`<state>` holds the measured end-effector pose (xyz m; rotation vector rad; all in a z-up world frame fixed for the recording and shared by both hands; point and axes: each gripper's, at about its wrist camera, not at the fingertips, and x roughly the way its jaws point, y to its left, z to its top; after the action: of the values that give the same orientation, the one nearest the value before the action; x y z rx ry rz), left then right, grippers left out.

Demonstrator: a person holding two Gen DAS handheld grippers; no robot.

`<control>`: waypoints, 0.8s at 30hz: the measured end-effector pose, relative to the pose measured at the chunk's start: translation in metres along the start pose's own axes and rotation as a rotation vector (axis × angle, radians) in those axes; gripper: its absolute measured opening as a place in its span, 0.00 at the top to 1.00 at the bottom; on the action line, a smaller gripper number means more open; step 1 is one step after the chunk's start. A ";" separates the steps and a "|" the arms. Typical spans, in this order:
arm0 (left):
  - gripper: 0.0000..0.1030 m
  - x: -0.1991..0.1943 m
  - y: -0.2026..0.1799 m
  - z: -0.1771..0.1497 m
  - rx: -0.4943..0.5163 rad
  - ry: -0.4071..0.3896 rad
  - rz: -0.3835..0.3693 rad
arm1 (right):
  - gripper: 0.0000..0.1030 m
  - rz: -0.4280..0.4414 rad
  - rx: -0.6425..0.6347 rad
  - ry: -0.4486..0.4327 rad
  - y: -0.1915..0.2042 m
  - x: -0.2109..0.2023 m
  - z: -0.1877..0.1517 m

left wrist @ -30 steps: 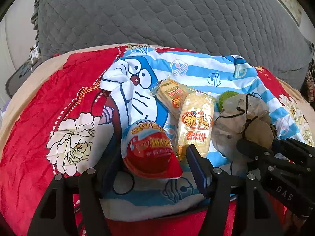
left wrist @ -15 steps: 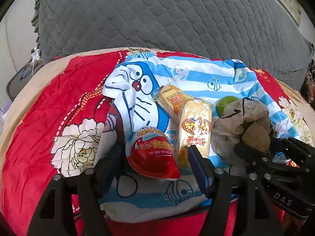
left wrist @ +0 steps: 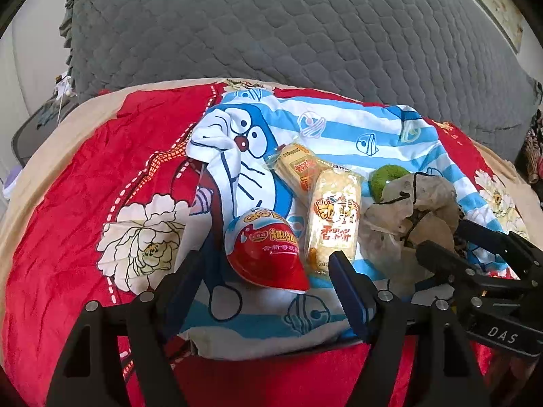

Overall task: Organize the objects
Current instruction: 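Lower the egg beside the cakes while the right tool lowers the scrunchie onto the leopard scrunchie, then open the left tool on the egg while the right tool releases the beige scrunchie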

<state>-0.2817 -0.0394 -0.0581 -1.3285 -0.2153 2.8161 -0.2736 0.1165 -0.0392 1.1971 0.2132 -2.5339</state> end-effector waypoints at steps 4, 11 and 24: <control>0.25 -0.002 0.000 -0.001 -0.004 0.007 0.000 | 0.18 -0.005 -0.002 -0.001 -0.001 -0.003 -0.001; 0.21 -0.007 -0.002 -0.001 -0.005 0.006 0.011 | 0.13 -0.010 -0.009 -0.003 -0.001 -0.009 -0.005; 0.19 -0.019 -0.003 -0.002 0.001 0.007 0.024 | 0.09 -0.009 -0.009 -0.026 0.002 -0.025 -0.006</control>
<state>-0.2681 -0.0381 -0.0449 -1.3490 -0.1995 2.8301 -0.2536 0.1218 -0.0241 1.1615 0.2247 -2.5522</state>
